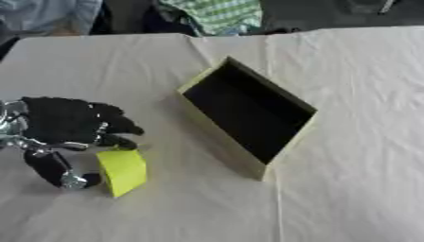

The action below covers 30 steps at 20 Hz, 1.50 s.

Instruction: Pick up objects on the table and place them in the box.

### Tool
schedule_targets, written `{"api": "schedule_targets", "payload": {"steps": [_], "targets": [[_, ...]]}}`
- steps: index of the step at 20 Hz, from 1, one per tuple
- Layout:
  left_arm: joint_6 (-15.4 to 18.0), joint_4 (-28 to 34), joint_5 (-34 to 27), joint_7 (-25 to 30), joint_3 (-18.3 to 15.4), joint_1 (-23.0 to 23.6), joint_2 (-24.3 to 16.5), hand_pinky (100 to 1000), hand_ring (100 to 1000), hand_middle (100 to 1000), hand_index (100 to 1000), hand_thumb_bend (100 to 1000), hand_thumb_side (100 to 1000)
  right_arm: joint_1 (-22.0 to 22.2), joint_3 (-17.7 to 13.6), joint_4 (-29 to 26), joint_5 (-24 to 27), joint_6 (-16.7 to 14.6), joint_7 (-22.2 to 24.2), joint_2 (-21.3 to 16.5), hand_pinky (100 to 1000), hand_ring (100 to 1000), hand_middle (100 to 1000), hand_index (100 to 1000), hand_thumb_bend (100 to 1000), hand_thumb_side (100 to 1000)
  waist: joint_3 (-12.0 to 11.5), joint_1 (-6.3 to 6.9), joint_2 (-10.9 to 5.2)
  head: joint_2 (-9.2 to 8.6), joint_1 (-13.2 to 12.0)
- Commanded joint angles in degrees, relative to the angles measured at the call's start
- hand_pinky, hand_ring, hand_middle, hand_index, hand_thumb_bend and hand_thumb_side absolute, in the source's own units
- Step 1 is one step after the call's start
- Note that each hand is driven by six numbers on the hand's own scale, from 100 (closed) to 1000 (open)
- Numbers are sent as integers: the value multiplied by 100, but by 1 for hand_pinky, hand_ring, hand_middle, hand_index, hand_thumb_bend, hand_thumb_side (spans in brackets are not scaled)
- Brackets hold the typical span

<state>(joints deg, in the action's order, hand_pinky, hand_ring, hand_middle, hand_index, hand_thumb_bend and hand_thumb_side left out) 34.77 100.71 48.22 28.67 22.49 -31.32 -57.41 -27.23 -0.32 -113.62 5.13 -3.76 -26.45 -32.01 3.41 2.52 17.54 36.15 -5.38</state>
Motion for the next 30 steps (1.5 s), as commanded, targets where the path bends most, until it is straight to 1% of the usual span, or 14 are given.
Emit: {"api": "schedule_targets", "payload": {"steps": [1, 8, 12, 15, 20, 25, 30], "targets": [[1174, 113, 99, 1128, -131, -81, -103, 1000, 1000, 1000, 961, 271, 507, -67, -32, -97, 24, 4, 20, -80, 783, 607, 621, 856, 100, 722, -13, 53, -15, -54, 10], [1071, 255, 255, 1105, -175, -59, -154, 1000, 1000, 1000, 956, 274, 511, -61, -20, -97, 35, 13, 40, -70, 784, 606, 621, 856, 100, 722, -38, 61, -24, -60, 22], [1130, 218, 209, 1226, -110, -79, -134, 1000, 1000, 1000, 963, 277, 522, -65, -21, -97, 41, 7, 43, -64, 784, 608, 621, 856, 100, 722, -26, 55, -23, -85, 5], [1227, 127, 53, 1433, -21, -96, -102, 1000, 1000, 1000, 971, 305, 533, -66, -22, -97, 45, 3, 43, -58, 784, 608, 620, 856, 100, 723, -14, 54, -17, -89, -4], [1340, 34, -354, 1645, 87, -169, -12, 1000, 1000, 1000, 987, 314, 531, -68, -24, -97, 50, 3, 40, -50, 784, 608, 620, 856, 100, 723, 1, 51, -5, -98, -10], [1342, 80, -823, 1469, 71, -229, 26, 1000, 987, 979, 986, 338, 533, -61, -25, -97, 52, 5, 40, -40, 784, 607, 619, 855, 100, 723, -3, 51, 1, -114, 0], [1302, 100, -940, 1472, 70, -241, 35, 1000, 984, 977, 984, 330, 534, -58, -26, -97, 52, 6, 44, -34, 785, 607, 618, 854, 100, 723, -7, 48, 0, -120, 1]]}}
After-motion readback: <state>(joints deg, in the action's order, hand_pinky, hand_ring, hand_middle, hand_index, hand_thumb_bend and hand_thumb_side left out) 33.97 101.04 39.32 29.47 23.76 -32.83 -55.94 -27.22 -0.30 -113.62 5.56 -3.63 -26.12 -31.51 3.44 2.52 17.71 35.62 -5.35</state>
